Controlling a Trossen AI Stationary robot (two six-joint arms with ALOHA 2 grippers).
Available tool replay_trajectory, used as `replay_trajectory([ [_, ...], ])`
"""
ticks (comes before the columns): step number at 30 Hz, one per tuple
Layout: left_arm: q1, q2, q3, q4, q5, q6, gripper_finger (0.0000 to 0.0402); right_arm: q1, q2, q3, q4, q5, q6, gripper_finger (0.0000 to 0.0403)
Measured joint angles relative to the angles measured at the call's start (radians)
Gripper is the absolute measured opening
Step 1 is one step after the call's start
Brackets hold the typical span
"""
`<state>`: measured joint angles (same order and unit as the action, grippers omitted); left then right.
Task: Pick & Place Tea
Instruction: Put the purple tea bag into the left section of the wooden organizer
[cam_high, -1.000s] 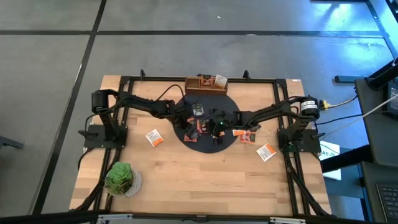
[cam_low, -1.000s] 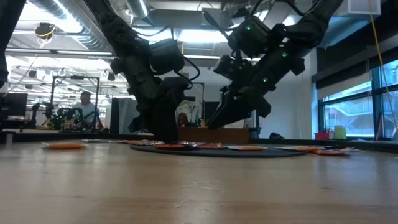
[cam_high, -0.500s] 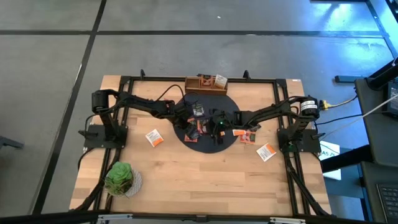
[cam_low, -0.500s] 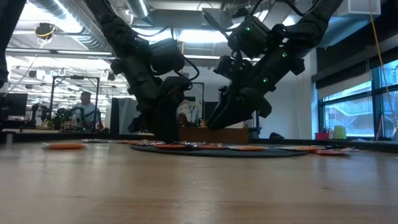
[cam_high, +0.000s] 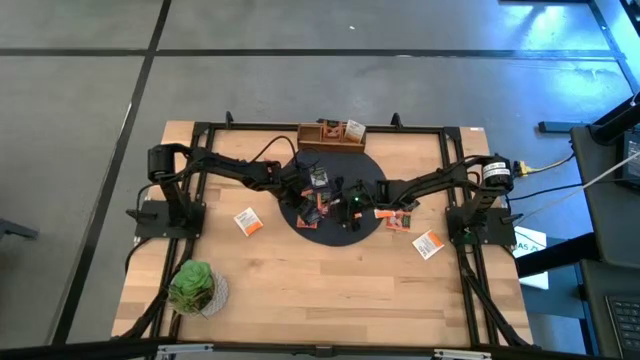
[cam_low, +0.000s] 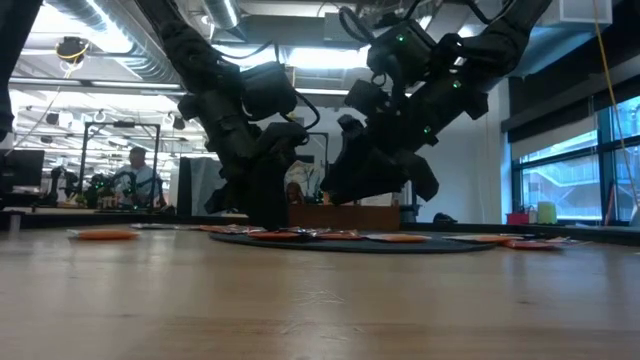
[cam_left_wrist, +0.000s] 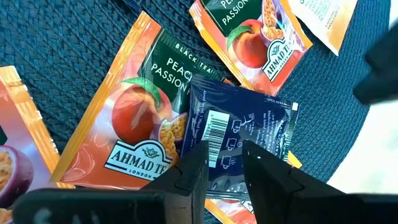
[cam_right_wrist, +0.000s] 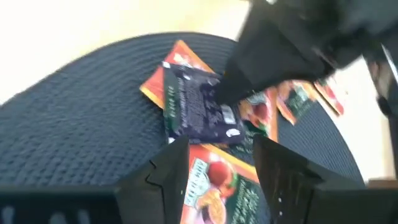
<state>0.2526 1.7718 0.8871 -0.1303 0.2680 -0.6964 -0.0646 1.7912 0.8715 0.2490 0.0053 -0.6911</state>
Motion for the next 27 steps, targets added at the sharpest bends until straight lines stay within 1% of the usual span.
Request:
replay_trajectory([
  [7, 0.0, 0.0, 0.0, 0.0, 0.0, 0.002, 0.0095, 0.042, 0.07, 0.0, 0.009, 0.0, -0.061, 0.0165],
  [11, 0.0, 0.0, 0.0, 0.0, -0.001, 0.002, 0.0095, 0.062, 0.115, 0.0, 0.046, 0.085, -0.113, 0.0167],
  [14, 0.0, 0.0, 0.0, 0.0, -0.001, 0.003, 0.0095, 0.07, 0.136, 0.001, 0.08, 0.125, -0.127, 0.0167],
  [21, -0.002, 0.0, 0.0, 0.001, -0.001, 0.003, 0.0095, 0.07, 0.147, 0.001, 0.116, 0.132, -0.128, 0.0167],
  [25, -0.002, 0.0, 0.0, 0.001, -0.001, 0.003, 0.0095, 0.069, 0.15, 0.001, 0.155, 0.181, -0.133, 0.0166],
  [27, -0.002, 0.0, 0.0, 0.001, -0.001, 0.003, 0.0095, 0.068, 0.15, 0.001, 0.156, 0.189, -0.139, 0.0161],
])
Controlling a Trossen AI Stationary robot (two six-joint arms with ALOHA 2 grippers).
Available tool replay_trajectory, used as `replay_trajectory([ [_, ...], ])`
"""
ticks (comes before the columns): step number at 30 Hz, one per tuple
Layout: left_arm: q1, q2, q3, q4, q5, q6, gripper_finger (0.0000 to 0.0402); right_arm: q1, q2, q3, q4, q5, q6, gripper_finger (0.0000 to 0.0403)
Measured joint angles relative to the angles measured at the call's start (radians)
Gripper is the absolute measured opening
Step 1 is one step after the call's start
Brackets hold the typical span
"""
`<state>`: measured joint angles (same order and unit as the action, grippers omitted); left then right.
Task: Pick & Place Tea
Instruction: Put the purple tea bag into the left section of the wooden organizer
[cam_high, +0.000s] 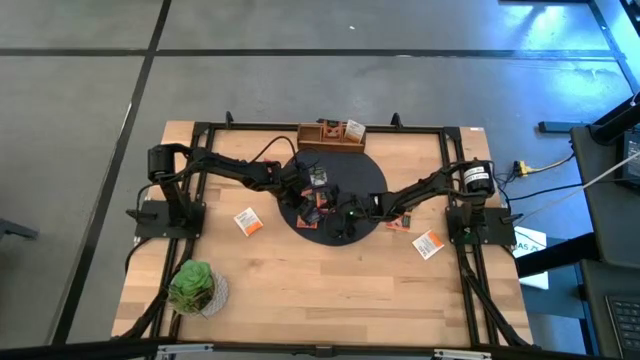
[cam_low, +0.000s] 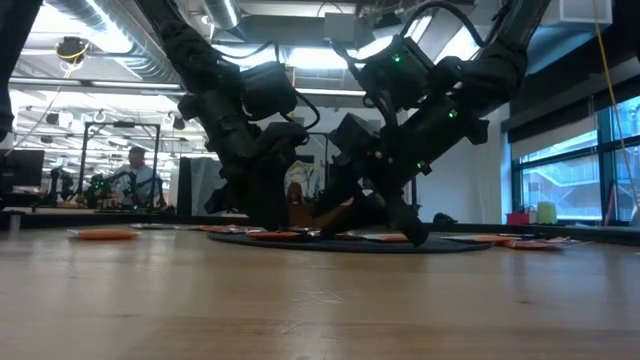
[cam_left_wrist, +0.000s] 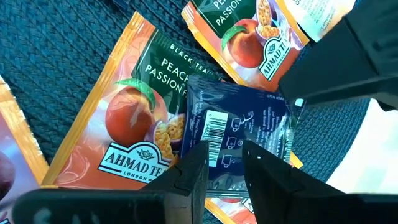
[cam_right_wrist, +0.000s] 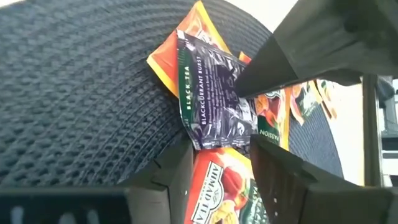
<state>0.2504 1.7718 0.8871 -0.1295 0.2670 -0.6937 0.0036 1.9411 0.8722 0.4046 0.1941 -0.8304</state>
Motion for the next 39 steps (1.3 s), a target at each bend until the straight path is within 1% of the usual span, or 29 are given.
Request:
replay_trajectory([
  [5, 0.0, 0.0, 0.0, 0.0, 0.0, 0.0, 0.0095, 0.0, 0.0, 0.0, 0.001, -0.006, -0.025, 0.0142],
  [10, 0.0, 0.0, 0.0, 0.0, 0.001, 0.0, 0.0095, 0.001, 0.0, 0.0, 0.001, -0.059, -0.027, 0.0119],
  [15, 0.0, 0.0, 0.0, 0.001, 0.001, 0.0, 0.0095, 0.003, 0.0, 0.0, 0.002, -0.066, -0.041, 0.009],
  [18, 0.0, 0.0, 0.0, 0.001, 0.001, 0.0, 0.0095, 0.002, 0.0, 0.0, -0.004, -0.094, -0.041, 0.0071],
  [25, -0.003, 0.0, -0.002, 0.052, 0.051, 0.0, 0.0095, 0.002, 0.0, 0.0, -0.006, -0.099, -0.04, 0.0027],
  [28, -0.008, 0.0, -0.002, 0.062, 0.051, 0.001, 0.0095, 0.002, 0.0, 0.0, -0.007, -0.099, -0.039, 0.001],
  [30, -0.009, 0.0, -0.002, 0.061, 0.051, 0.008, 0.0095, 0.002, 0.0, 0.0, -0.008, -0.087, -0.038, 0.0006],
  [35, -0.005, -0.002, -0.002, 0.058, 0.052, 0.032, 0.0095, 0.005, -0.013, -0.001, -0.04, -0.013, -0.006, 0.0006],
  [39, 0.008, -0.031, -0.002, 0.051, 0.06, 0.034, 0.0095, 0.003, -0.068, -0.001, -0.104, -0.006, 0.071, 0.0004],
])
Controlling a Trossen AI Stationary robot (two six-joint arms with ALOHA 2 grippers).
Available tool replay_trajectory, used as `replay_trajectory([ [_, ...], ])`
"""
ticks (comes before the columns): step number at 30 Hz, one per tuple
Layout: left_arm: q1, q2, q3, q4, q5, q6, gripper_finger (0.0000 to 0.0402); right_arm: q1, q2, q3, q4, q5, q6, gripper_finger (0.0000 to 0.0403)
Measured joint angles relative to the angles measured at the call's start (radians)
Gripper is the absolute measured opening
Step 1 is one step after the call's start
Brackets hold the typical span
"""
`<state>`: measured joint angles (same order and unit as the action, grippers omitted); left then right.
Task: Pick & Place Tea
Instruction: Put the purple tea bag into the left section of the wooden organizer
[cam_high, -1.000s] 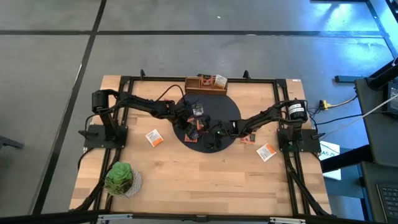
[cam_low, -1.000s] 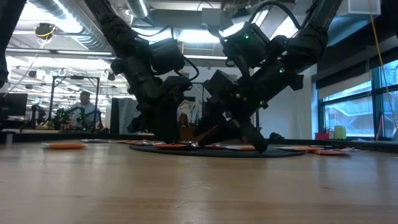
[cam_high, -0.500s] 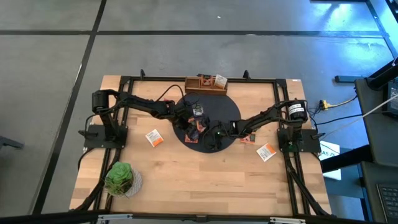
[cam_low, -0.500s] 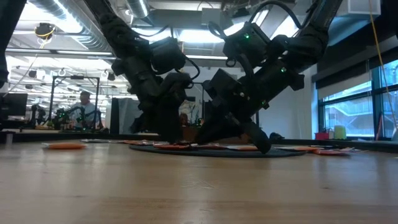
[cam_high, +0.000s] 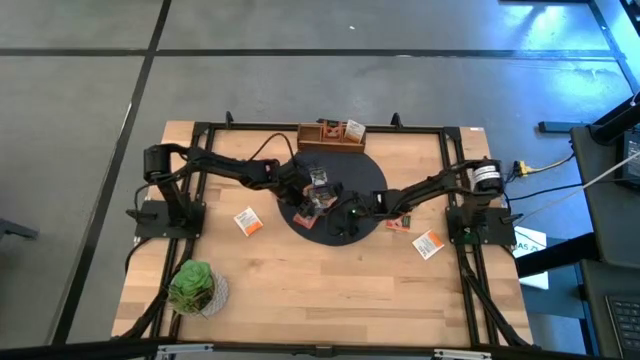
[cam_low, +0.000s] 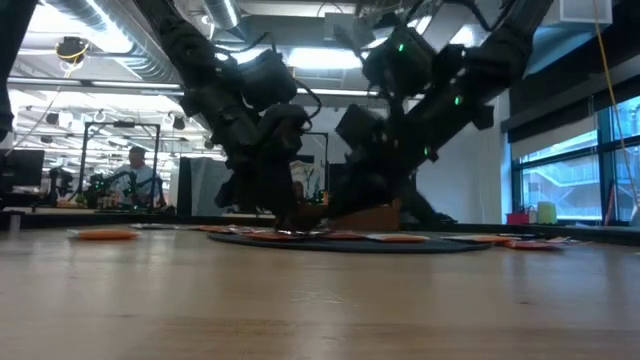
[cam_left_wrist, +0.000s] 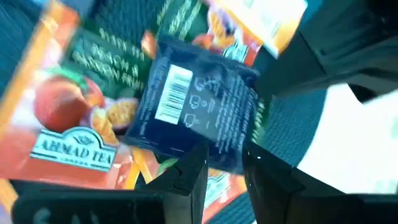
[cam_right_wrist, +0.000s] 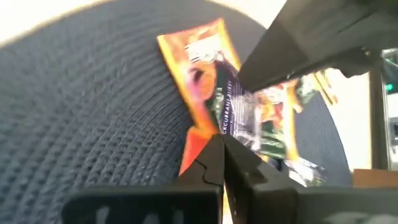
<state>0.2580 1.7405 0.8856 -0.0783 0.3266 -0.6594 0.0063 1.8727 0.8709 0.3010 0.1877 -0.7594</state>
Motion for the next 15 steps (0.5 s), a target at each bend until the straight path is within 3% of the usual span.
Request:
replay_trajectory([
  [10, 0.047, -0.206, 0.0, -0.02, -0.004, 0.094, 0.0095, -0.039, -0.264, 0.001, -0.047, 0.001, 0.103, 0.0003],
  [13, 0.066, -0.319, 0.001, -0.057, -0.012, 0.139, 0.0095, -0.092, -0.345, 0.019, -0.107, -0.006, 0.224, 0.0002],
  [15, 0.074, -0.391, 0.001, -0.059, -0.015, 0.172, 0.0095, -0.147, -0.376, 0.063, -0.221, -0.064, 0.33, 0.0002],
])
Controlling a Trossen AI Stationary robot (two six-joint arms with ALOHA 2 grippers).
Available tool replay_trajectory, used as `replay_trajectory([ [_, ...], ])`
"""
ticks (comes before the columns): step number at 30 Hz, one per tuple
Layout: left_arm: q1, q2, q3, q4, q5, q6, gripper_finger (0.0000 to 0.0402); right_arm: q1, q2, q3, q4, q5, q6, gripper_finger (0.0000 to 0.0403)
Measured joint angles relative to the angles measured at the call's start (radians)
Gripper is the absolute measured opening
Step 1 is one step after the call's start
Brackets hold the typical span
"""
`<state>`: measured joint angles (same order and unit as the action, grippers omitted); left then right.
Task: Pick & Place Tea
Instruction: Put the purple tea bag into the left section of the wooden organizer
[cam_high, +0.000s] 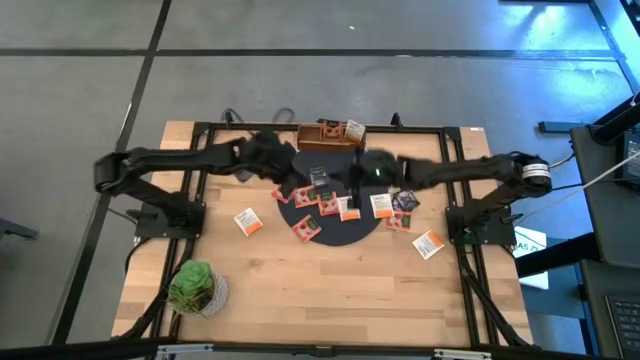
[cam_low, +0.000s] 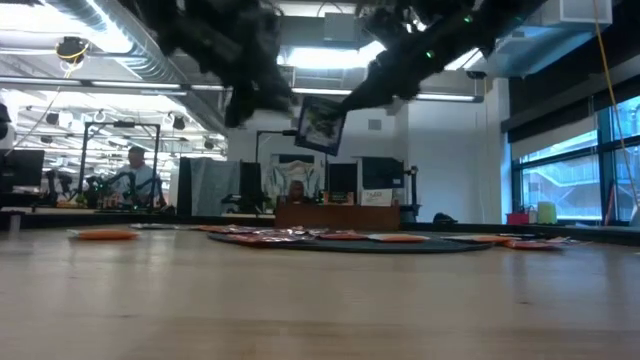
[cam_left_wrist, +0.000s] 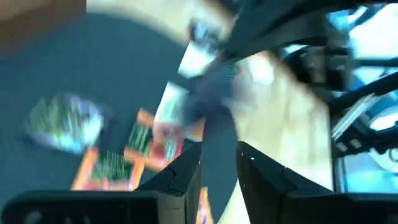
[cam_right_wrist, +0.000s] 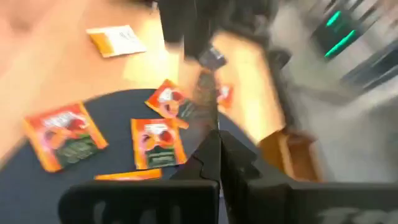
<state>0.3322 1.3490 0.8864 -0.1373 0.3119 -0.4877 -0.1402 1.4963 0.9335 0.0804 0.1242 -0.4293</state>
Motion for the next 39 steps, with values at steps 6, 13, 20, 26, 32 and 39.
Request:
replay_trajectory([
  [6, -0.011, -0.149, 0.002, 0.025, -0.145, 0.083, 0.0095, -0.16, 0.048, 0.255, -0.343, -0.253, 0.115, 0.0002],
  [13, -0.043, -0.18, 0.002, 0.013, -0.233, 0.109, 0.0095, -0.288, 0.235, 0.503, -0.407, -0.32, 0.092, 0.0001],
  [20, -0.068, -0.173, 0.001, -0.081, -0.232, 0.117, 0.0095, -0.396, 0.444, 0.643, -0.425, -0.336, 0.076, 0.0001],
  [26, -0.076, -0.173, 0.001, -0.116, -0.249, 0.117, 0.0095, -0.463, 0.567, 0.747, -0.432, -0.328, 0.043, 0.0002],
  [32, -0.073, -0.173, 0.001, -0.117, -0.272, 0.117, 0.0095, -0.496, 0.638, 0.808, -0.436, -0.328, 0.05, 0.0002],
  [39, -0.067, -0.173, 0.001, -0.116, -0.285, 0.117, 0.0095, -0.493, 0.702, 0.807, -0.427, -0.258, 0.027, 0.0002],
])
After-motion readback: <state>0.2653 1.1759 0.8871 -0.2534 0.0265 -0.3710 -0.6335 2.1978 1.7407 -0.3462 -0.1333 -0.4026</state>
